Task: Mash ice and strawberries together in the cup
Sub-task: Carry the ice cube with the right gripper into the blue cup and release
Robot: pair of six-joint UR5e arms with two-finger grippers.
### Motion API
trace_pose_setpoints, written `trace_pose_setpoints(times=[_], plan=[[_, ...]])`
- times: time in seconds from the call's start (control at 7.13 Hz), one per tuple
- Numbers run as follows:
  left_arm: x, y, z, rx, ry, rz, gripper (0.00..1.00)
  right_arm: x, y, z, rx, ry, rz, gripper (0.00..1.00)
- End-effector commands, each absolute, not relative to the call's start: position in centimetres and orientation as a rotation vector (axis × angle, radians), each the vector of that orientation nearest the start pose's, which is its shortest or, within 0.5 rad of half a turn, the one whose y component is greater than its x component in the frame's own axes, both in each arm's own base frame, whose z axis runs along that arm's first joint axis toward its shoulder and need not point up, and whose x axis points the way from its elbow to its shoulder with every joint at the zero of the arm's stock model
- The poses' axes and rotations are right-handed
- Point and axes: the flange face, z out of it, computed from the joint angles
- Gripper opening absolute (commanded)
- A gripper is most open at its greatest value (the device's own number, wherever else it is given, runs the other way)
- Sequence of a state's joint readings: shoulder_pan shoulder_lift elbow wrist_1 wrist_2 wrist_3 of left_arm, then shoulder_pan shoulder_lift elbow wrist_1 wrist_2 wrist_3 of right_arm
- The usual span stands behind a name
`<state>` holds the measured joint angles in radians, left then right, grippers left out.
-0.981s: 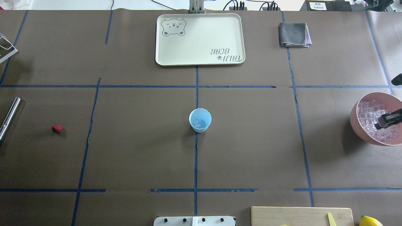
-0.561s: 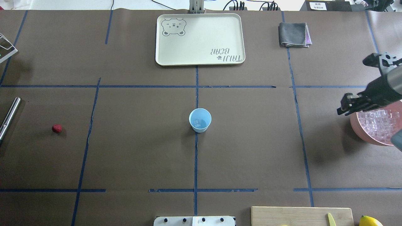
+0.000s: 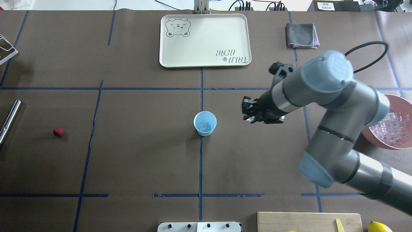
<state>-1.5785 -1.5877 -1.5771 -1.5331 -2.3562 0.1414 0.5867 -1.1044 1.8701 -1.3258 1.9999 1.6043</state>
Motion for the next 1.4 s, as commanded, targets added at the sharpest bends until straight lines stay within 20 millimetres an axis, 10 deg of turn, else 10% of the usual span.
trace_pose_setpoints(times=[0.0,0.56,0.84,0.98,1.26], plan=[[-6.7,-49.7,65.0,0.045,0.785,0.121,1.0,-52.2,-39.9,18.7,-0.109,-1.084,0.382,0.0],[-6.7,-49.8,64.9,0.048,0.785,0.121,1.0,-53.8,-40.0,19.0,-0.107,-1.066,0.376,0.03],[-6.7,-49.8,64.9,0.046,0.785,0.12,1.0,-54.1,-40.5,19.6,-0.065,-1.051,0.379,0.28],[-6.7,-49.8,64.9,0.048,0.784,0.122,1.0,-54.1,-40.6,19.6,-0.064,-1.05,0.378,0.58],[-6.7,-49.8,64.9,0.046,0.785,0.12,1.0,-54.2,-40.5,19.3,-0.064,-1.054,0.376,0.67]])
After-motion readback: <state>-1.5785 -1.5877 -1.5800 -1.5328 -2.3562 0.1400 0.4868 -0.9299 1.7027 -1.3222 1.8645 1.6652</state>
